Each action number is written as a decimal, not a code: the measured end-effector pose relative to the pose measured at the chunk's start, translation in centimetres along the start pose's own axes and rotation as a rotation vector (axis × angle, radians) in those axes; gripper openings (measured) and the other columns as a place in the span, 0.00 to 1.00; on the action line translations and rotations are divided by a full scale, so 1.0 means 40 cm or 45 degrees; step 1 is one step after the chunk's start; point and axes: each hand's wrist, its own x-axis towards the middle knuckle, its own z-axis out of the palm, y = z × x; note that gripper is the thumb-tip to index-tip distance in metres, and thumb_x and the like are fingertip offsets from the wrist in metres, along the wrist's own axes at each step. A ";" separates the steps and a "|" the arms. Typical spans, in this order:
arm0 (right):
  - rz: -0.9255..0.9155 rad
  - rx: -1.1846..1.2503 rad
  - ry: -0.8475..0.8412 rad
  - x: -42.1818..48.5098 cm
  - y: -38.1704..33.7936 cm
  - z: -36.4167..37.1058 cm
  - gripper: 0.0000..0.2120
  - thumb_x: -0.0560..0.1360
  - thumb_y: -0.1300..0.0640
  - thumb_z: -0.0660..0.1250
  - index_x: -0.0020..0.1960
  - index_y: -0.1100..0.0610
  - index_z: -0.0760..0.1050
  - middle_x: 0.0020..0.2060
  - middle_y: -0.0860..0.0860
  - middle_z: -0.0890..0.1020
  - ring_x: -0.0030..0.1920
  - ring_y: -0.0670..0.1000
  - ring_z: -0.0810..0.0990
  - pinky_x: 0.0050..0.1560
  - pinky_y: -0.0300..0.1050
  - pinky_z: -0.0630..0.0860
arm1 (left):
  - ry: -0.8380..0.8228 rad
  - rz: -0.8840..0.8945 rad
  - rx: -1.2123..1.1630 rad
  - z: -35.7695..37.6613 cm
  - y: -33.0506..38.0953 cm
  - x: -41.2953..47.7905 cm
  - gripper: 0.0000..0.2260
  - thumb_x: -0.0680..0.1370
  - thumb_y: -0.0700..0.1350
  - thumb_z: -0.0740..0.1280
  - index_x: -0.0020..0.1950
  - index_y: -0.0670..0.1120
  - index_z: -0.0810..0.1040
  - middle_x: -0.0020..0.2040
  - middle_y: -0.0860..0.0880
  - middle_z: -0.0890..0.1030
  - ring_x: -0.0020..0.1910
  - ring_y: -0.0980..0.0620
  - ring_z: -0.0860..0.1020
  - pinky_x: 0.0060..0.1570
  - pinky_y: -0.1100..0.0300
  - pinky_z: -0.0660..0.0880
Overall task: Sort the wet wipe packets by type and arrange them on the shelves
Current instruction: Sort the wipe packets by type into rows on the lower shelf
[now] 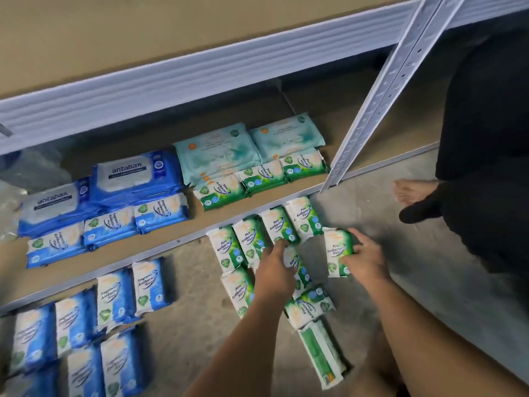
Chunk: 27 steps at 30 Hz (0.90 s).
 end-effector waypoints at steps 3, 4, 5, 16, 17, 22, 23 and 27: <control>0.065 0.053 -0.069 0.036 0.009 0.025 0.35 0.67 0.74 0.68 0.69 0.47 0.76 0.34 0.49 0.84 0.42 0.54 0.84 0.48 0.51 0.83 | -0.077 -0.022 0.052 0.038 -0.007 0.040 0.26 0.77 0.38 0.70 0.71 0.56 0.68 0.66 0.44 0.72 0.56 0.41 0.78 0.53 0.45 0.79; 0.075 0.065 -0.077 0.040 0.013 0.030 0.35 0.68 0.74 0.67 0.69 0.49 0.76 0.34 0.49 0.82 0.41 0.54 0.83 0.47 0.49 0.81 | -0.090 -0.006 0.099 0.051 -0.009 0.045 0.26 0.77 0.40 0.70 0.72 0.56 0.67 0.67 0.45 0.72 0.57 0.41 0.77 0.55 0.45 0.78; 0.084 0.077 -0.083 0.040 0.017 0.034 0.34 0.68 0.75 0.66 0.69 0.50 0.76 0.35 0.48 0.81 0.40 0.52 0.81 0.45 0.47 0.80 | -0.090 0.017 0.170 0.063 -0.009 0.047 0.26 0.78 0.42 0.70 0.72 0.56 0.66 0.68 0.45 0.72 0.60 0.42 0.77 0.58 0.46 0.75; 0.009 -0.056 -0.150 0.022 0.005 0.067 0.31 0.72 0.74 0.64 0.71 0.52 0.75 0.45 0.45 0.79 0.43 0.45 0.78 0.47 0.38 0.73 | 0.088 0.162 0.896 0.094 -0.026 0.042 0.35 0.74 0.51 0.73 0.75 0.53 0.59 0.72 0.46 0.61 0.67 0.42 0.62 0.62 0.44 0.64; -0.023 -0.057 -0.148 0.019 0.000 0.073 0.32 0.72 0.74 0.64 0.72 0.53 0.74 0.48 0.47 0.79 0.46 0.47 0.79 0.48 0.38 0.73 | 0.069 0.194 0.913 0.096 -0.034 0.038 0.35 0.75 0.53 0.72 0.76 0.53 0.58 0.73 0.47 0.61 0.68 0.42 0.62 0.62 0.43 0.63; -0.095 -0.089 -0.075 0.009 -0.005 0.093 0.29 0.71 0.74 0.64 0.70 0.58 0.76 0.49 0.53 0.82 0.49 0.54 0.81 0.54 0.49 0.80 | 0.034 0.262 0.954 0.098 -0.063 0.032 0.29 0.80 0.59 0.64 0.76 0.49 0.60 0.73 0.47 0.63 0.68 0.43 0.61 0.63 0.41 0.61; -0.106 -0.105 -0.054 0.006 -0.003 0.094 0.27 0.71 0.73 0.65 0.68 0.58 0.77 0.47 0.53 0.82 0.49 0.55 0.82 0.54 0.52 0.81 | 0.021 0.266 0.966 0.100 -0.065 0.031 0.28 0.81 0.59 0.63 0.76 0.48 0.59 0.72 0.47 0.63 0.68 0.43 0.61 0.63 0.41 0.60; -0.106 -0.155 -0.040 0.005 0.014 0.103 0.26 0.70 0.70 0.67 0.66 0.57 0.79 0.51 0.55 0.85 0.50 0.56 0.83 0.53 0.52 0.81 | -0.004 0.270 0.965 0.103 -0.060 0.035 0.28 0.81 0.59 0.61 0.76 0.48 0.59 0.72 0.48 0.64 0.68 0.43 0.61 0.63 0.42 0.60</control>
